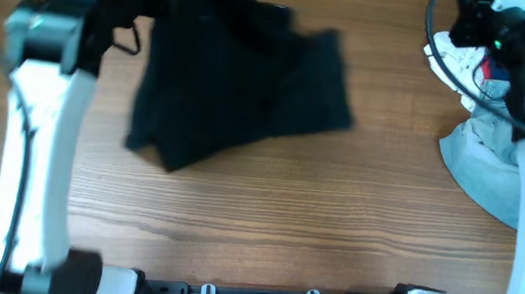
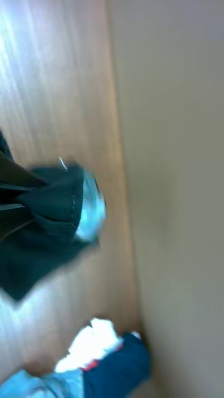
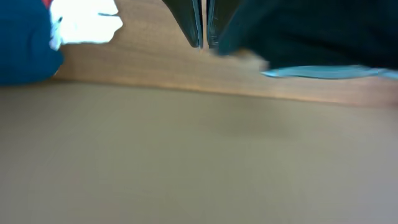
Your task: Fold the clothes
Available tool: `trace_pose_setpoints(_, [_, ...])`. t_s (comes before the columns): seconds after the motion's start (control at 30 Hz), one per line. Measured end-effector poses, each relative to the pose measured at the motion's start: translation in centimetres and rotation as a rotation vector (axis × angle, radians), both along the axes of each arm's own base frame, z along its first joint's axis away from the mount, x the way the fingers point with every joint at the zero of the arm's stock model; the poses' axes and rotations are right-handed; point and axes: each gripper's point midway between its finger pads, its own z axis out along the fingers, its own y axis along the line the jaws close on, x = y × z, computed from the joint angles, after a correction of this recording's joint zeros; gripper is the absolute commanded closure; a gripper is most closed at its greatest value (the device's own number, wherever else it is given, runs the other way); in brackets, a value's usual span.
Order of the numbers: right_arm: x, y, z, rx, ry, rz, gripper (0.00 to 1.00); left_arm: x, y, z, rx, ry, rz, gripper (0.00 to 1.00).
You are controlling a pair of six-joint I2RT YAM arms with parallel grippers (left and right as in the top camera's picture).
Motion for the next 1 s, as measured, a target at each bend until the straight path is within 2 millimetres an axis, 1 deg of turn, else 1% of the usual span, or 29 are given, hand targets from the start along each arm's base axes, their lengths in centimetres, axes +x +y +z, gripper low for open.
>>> trace_pose_setpoints(0.03, [-1.0, 0.1, 1.3, -0.007, -0.029, 0.0, 0.96, -1.4, 0.2, 2.1, -0.009, -0.048, 0.006, 0.96])
trace_pose_setpoints(0.07, [-1.5, 0.1, 1.7, -0.01, -0.037, 0.001, 0.96, -2.4, 0.3, 3.4, -0.018, -0.079, 0.01, 0.96])
trace_pose_setpoints(0.17, [-2.0, 0.2, 1.5, -0.011, -0.02, 0.003, 0.96, -4.1, 0.4, 5.4, -0.034, -0.121, 0.012, 0.96])
trace_pose_setpoints(0.2, [-1.9, 0.2, 1.0, -0.009, -0.002, 0.004, 0.96, -4.4, 0.4, 5.6, -0.038, -0.126, 0.012, 0.96])
trace_pose_setpoints(0.27, [-1.6, 0.3, 0.0, -0.003, 0.032, 0.01, 0.96, -4.5, 0.4, 5.4, -0.042, -0.115, 0.011, 0.96])
trace_pose_setpoints(0.37, [-1.0, 0.2, -1.4, 0.001, 0.073, 0.011, 0.96, -3.9, 0.2, 4.4, -0.042, -0.084, 0.011, 0.96])
trace_pose_setpoints(0.43, [-0.8, 0.2, -1.7, 0.002, 0.081, 0.011, 0.96, -3.3, -0.1, 4.3, -0.053, -0.086, 0.009, 0.96])
trace_pose_setpoints(0.5, [-0.8, 0.2, -1.7, 0.002, 0.081, 0.011, 0.96, -3.1, -0.9, 4.7, -0.069, -0.105, -0.002, 0.96])
trace_pose_setpoints(0.57, [-0.8, 0.2, -1.7, 0.002, 0.081, 0.011, 0.96, -3.1, -2.1, 5.7, -0.094, -0.137, -0.021, 0.96])
trace_pose_setpoints(0.67, [-0.8, 0.0, -1.7, 0.004, 0.08, 0.008, 0.96, -3.5, -4.8, 6.8, -0.126, -0.171, -0.072, 0.96])
trace_pose_setpoints(0.73, [-0.8, -0.4, -1.7, 0.006, 0.08, 0.001, 0.96, -4.0, -7.0, 7.1, -0.138, -0.181, -0.113, 0.96])
trace_pose_setpoints(0.83, [-0.8, -0.9, -1.7, 0.011, 0.083, -0.014, 0.96, -3.9, -9.3, 7.5, -0.144, -0.212, -0.138, 0.96])
trace_pose_setpoints(0.93, [-0.9, -1.4, -2.0, 0.019, 0.098, -0.027, 0.96, -3.1, -10.6, 8.6, -0.171, -0.269, -0.124, 0.96])
trace_pose_setpoints(1.0, [-1.1, -1.5, -2.2, 0.021, 0.108, -0.031, 0.96, -2.8, -10.8, 9.7, -0.193, -0.303, -0.109, 0.96])
